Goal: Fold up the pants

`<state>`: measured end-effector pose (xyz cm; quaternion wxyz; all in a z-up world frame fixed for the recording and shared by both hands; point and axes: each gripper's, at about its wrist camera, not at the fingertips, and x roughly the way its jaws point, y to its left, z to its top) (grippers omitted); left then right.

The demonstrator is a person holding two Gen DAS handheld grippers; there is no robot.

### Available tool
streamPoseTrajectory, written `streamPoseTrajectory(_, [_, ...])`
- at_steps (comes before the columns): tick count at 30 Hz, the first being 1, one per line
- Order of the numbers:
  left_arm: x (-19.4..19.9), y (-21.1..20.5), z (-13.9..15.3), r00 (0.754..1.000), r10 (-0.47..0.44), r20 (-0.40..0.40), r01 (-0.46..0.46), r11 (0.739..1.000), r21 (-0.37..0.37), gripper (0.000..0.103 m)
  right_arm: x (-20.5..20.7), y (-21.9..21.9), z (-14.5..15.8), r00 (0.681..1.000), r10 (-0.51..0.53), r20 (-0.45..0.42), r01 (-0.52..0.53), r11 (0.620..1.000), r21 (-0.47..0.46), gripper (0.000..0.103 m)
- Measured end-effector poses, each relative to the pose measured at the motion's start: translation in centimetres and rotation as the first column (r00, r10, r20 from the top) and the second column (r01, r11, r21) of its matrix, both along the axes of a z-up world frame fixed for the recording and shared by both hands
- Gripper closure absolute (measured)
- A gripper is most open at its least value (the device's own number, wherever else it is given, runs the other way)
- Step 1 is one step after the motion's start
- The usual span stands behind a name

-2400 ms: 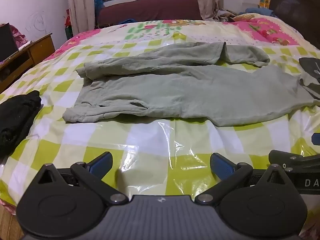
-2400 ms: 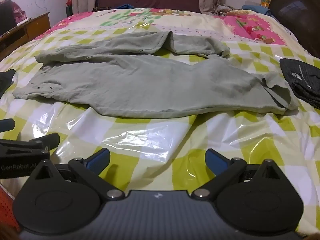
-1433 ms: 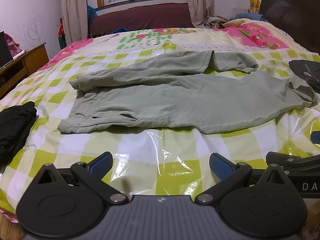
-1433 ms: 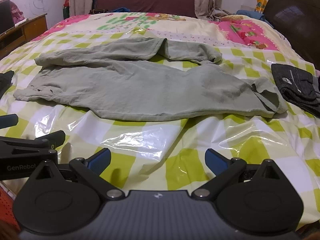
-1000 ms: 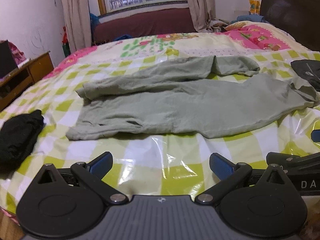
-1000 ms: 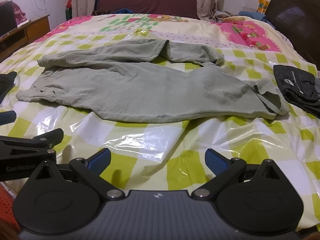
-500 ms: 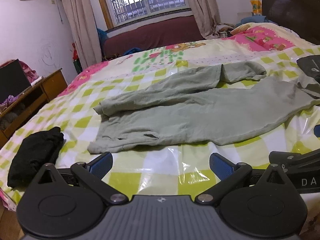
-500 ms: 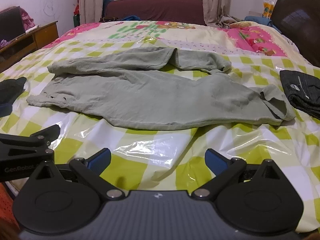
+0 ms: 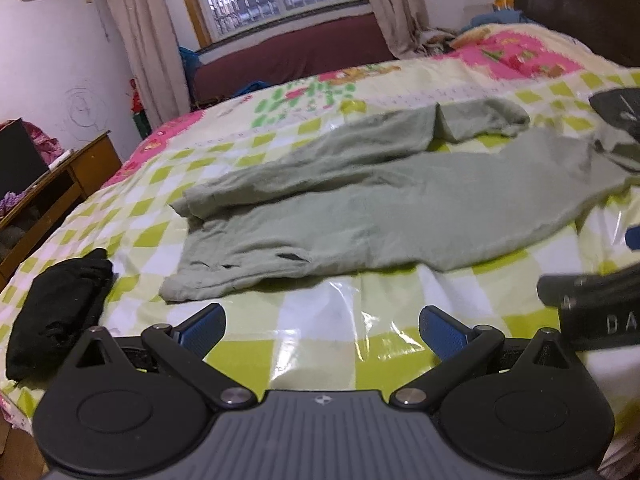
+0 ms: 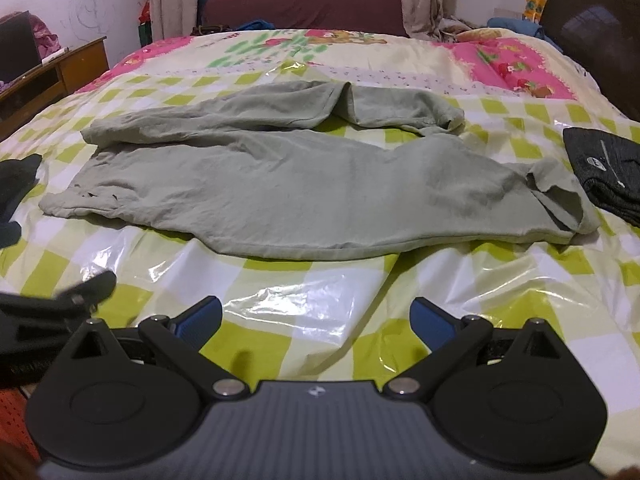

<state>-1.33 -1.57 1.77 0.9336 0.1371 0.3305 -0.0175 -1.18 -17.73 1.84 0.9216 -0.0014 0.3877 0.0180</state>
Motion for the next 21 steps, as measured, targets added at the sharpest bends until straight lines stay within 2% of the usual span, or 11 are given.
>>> streamPoseTrajectory(9, [0.8, 0.1, -1.1, 0.999, 0.007, -0.034, -0.008, 1.0, -0.012, 0.0, 0.2, -0.3, -1.5, 0.999, -0.012, -0.046, 0.012, 1.0, 0.003, 0.003])
streamPoseTrajectory(13, [1.0, -0.1, -1.6, 0.998, 0.006, -0.058, -0.007, 1.0, -0.015, 0.0, 0.2, -1.0, -2.2, 0.997, -0.022, -0.079, 0.025, 0.999, 0.032, 0.003])
streamPoseTrajectory(17, [1.3, -0.7, -1.5, 0.998, -0.027, -0.05, 0.027, 1.0, -0.008, 0.0, 0.7, -1.9, -1.8, 0.997, -0.044, -0.061, 0.048, 0.998, 0.05, 0.003])
streamPoseTrajectory(21, [2.8, -0.7, -0.9, 0.999, -0.029, -0.046, 0.027, 0.999, -0.047, 0.0, 1.6, -4.3, -1.0, 0.992, -0.116, -0.047, 0.119, 0.989, 0.082, 0.003])
